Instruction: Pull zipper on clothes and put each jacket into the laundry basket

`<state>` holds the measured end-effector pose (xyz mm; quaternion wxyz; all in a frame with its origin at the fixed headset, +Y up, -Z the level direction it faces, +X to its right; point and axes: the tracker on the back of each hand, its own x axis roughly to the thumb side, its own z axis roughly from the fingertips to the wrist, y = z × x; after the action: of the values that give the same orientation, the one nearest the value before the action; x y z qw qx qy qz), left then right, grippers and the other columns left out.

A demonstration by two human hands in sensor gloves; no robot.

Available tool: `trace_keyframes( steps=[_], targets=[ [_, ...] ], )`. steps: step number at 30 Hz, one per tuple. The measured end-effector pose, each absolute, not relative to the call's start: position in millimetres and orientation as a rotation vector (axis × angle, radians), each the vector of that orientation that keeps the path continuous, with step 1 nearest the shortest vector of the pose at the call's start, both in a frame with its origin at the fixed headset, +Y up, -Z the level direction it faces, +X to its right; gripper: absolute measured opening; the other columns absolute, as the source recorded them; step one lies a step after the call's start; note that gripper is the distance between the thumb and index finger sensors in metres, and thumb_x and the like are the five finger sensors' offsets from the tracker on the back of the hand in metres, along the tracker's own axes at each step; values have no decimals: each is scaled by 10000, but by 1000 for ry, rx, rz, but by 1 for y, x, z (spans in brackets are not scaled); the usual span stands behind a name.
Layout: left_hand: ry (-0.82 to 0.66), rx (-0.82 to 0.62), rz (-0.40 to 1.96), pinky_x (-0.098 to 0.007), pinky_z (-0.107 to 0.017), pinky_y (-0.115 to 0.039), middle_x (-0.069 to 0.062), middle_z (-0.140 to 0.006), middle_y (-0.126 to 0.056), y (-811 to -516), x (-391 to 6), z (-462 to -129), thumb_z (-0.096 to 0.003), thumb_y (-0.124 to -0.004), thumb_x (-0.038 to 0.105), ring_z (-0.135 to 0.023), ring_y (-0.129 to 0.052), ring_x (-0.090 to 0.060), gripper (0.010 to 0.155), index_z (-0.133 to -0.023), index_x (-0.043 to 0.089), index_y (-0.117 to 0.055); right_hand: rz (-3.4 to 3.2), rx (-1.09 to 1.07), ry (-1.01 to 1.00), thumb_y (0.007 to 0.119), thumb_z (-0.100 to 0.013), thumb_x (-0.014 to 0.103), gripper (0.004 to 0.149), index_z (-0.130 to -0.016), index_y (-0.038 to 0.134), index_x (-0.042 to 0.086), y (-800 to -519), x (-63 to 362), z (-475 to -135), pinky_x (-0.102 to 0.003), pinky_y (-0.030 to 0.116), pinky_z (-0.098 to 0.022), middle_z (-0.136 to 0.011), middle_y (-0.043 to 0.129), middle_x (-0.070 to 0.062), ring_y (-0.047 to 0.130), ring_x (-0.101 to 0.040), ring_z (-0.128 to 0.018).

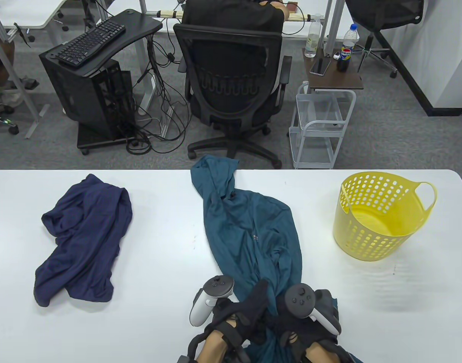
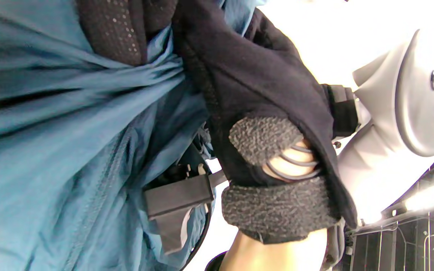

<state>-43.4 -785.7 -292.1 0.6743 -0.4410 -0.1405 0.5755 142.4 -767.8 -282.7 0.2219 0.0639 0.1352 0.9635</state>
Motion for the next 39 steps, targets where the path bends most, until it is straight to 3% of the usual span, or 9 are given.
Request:
trace_keyframes(
  steps=[6, 12, 16, 23, 27, 30, 33, 37, 39],
  targets=[
    [-369, -934, 1268, -522, -618, -773, -195, -1111, -241, -773, -40, -289, -482, -503, 590, -932, -653, -506, 696, -1043, 428, -124, 2601, 92, 179, 934, -415, 436, 593, -891, 818, 102, -763, 155, -285, -346, 904, -364, -738, 1010, -49, 1093, -162, -451],
    [-529, -784, 1319, -455, -709, -682, 73, -1210, -253, -744, -39, -284, -482, -488, 621, -1057, -562, -318, 677, -1044, 509, -129, 2049, -32, -41, 921, -437, 366, 494, -890, 842, 185, -756, 199, -292, -339, 901, -383, -751, 1016, -4, 1095, -167, -465],
    [-641, -806, 1363, -448, -763, -601, 148, -1230, -325, -737, -30, -278, -482, -486, 630, -1119, -475, -155, 669, -1049, 532, -143, 1755, -21, -137, 904, -450, 364, 485, -909, 820, 234, -752, 219, -295, -334, 898, -417, -792, 999, 32, 1089, -158, -515],
    [-691, -994, 1398, -541, -673, -664, 51, -1205, -489, -748, -16, -269, -494, -520, 582, -1049, -633, -268, 655, -1077, 471, -242, 1326, 12, -192, 872, -484, 383, 483, -940, 777, 255, -749, 255, -295, -304, 899, -448, -834, 971, 56, 1081, -128, -561],
    [-563, -993, 1249, -609, -633, -637, -68, -1162, -571, -752, -17, -270, -497, -545, 567, -961, -712, -419, 643, -1089, 398, -358, 1230, 66, -211, 867, -499, 385, 483, -952, 762, 256, -742, 267, -294, -304, 896, -460, -850, 958, 57, 1076, -126, -580],
    [-384, -613, 1111, -585, -651, -649, -21, -1105, -692, -730, -35, -273, -476, -580, 627, -937, -790, -354, 676, -1078, 366, -418, 1296, 135, -222, 870, -495, 383, 484, -950, 766, 253, -732, 264, -292, -307, 897, -455, -848, 962, 55, 1078, -128, -576],
    [-308, -101, 813, -558, -726, -616, 118, -1191, -524, -689, -49, -258, -435, -624, 723, -1059, -684, -258, 775, -1070, 471, -259, 1369, 229, -213, 881, -484, 374, 485, -937, 786, 232, -720, 249, -289, -318, 901, -434, -829, 979, 38, 1088, -140, -550],
    [-487, 219, 490, -577, -805, -427, 166, -1214, -34, -659, -40, -235, -360, -686, 779, -1153, -193, -261, 963, -1013, 551, -16, 1517, 401, -146, 887, -478, 354, 486, -930, 797, 199, -706, 213, -278, -346, 894, -430, -820, 984, 4, 1086, -169, -543],
    [-490, 284, 451, -591, -811, -383, 147, -1193, 7, -657, -35, -230, -296, -768, 761, -1143, -136, -254, 1034, -1004, 551, -44, 1580, 488, -102, 885, -479, 351, 483, -925, 801, 186, -702, 195, -272, -359, 888, -433, -817, 984, -8, 1083, -180, -539]
  ],
)
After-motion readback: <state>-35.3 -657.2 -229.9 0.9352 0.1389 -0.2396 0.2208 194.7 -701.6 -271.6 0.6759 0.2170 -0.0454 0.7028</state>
